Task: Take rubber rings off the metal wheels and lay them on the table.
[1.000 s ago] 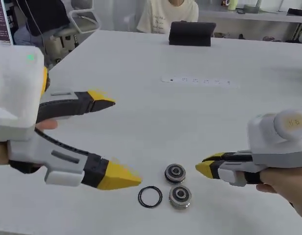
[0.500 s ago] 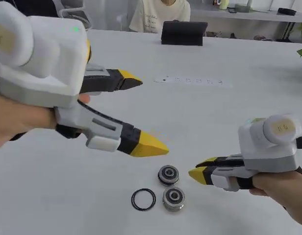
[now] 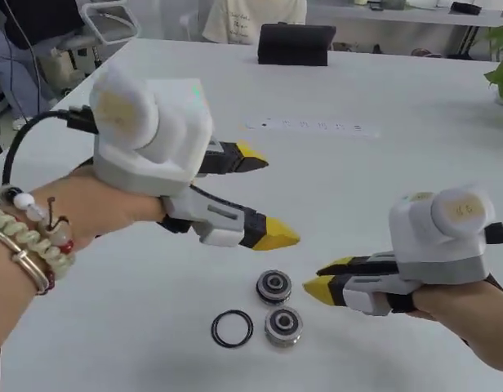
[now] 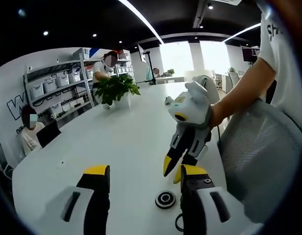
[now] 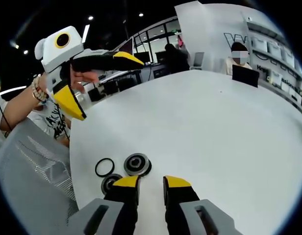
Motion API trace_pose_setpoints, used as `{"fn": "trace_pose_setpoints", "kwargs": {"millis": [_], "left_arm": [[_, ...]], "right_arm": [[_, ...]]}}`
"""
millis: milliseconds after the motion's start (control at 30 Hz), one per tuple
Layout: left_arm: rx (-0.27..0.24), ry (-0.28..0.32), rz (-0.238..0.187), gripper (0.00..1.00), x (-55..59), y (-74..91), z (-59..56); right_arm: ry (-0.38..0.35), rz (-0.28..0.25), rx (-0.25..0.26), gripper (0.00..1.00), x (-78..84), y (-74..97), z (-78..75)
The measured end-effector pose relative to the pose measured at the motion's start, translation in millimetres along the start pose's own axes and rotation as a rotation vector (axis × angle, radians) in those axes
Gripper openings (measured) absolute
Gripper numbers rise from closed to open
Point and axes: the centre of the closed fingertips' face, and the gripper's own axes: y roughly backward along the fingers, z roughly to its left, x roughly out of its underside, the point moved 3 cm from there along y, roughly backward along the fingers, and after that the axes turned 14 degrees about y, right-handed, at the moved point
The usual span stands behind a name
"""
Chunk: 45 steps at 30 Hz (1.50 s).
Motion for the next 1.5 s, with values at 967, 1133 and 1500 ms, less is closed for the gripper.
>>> {"fn": "trace_pose_setpoints", "kwargs": {"millis": [967,1133,1500], "left_arm": [[-0.03,0.013,0.194,0.21,86.0,-33.0,-4.1],[-0.011,0.007,0.208,0.19,89.3,-34.6,-7.9],[0.02,0.036,0.201,0.07,90.7,-37.1,-14.2]], "right_arm": [[0.141,0.047,-0.029,0.29,7.0,-15.1,10.6],[0.136,0.039,-0.046,0.31,6.0,-15.6,13.2],[0.107,0.008,-0.06,0.32,1.3,-18.1,16.4]]}}
